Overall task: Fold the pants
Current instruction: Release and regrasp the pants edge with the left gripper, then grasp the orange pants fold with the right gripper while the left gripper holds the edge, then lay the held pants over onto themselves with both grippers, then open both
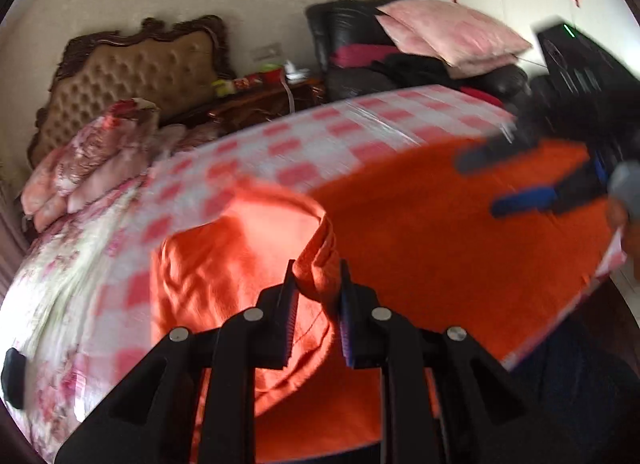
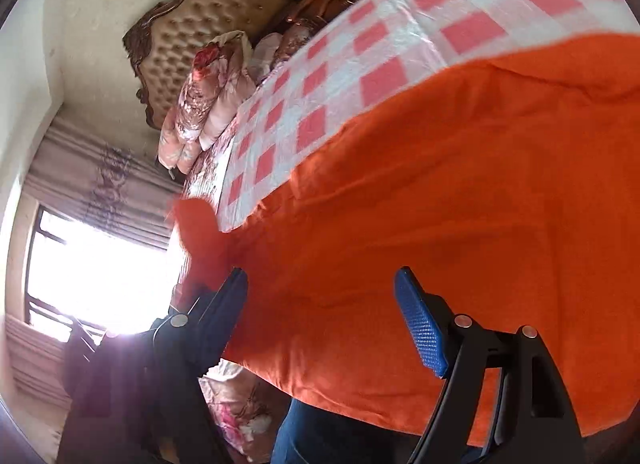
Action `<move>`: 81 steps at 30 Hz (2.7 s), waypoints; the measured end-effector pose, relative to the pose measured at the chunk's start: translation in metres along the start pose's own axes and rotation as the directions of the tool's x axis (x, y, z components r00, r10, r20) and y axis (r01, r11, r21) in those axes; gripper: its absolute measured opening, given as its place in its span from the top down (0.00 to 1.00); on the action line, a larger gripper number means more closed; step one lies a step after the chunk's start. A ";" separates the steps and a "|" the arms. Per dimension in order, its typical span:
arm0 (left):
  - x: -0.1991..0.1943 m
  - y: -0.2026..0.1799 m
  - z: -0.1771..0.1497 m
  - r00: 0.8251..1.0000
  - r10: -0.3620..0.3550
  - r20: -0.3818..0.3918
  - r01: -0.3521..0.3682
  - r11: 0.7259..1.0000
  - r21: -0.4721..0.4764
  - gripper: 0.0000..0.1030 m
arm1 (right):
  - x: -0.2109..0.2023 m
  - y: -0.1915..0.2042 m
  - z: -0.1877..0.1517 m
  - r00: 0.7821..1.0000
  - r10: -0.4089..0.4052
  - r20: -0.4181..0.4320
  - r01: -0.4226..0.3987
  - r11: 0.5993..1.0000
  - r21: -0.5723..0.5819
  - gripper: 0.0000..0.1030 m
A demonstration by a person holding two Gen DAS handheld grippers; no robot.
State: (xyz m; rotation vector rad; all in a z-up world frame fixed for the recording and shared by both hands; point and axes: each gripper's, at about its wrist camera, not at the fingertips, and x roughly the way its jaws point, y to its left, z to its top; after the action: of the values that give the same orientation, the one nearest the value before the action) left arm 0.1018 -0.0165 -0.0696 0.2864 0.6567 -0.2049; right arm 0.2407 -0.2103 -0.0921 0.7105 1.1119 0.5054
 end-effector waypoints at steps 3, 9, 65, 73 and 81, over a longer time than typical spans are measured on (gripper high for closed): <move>0.012 -0.016 -0.022 1.000 0.000 -0.014 0.000 1.000 0.000 0.83 | 0.007 -0.004 0.001 0.999 0.032 -0.037 -0.031 0.999 0.011 0.28; 0.003 -0.007 -0.017 0.998 0.040 0.052 -0.040 0.999 -0.016 0.83 | 0.041 0.021 0.010 0.989 0.059 -0.139 -0.060 0.998 -0.010 0.28; -0.057 0.090 -0.089 0.999 0.011 0.049 0.013 0.889 -0.458 0.58 | 0.070 0.100 -0.067 0.941 -0.326 0.093 0.324 0.782 -0.532 0.84; -0.041 0.164 -0.100 1.000 -0.016 -0.026 -0.003 0.807 -0.591 0.89 | 0.089 0.098 -0.092 0.875 -0.457 0.160 0.452 0.654 -0.606 0.84; -0.005 0.143 -0.102 0.994 -0.061 -0.086 0.008 0.857 -0.516 0.93 | 0.091 0.099 -0.104 0.853 -0.475 0.215 0.489 0.587 -0.645 0.83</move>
State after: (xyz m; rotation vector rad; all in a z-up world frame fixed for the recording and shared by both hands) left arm 0.0792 0.1519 -0.1152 -0.2365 0.7908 -0.0415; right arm 0.1763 -0.0538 -0.1043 -0.2581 0.9458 0.3862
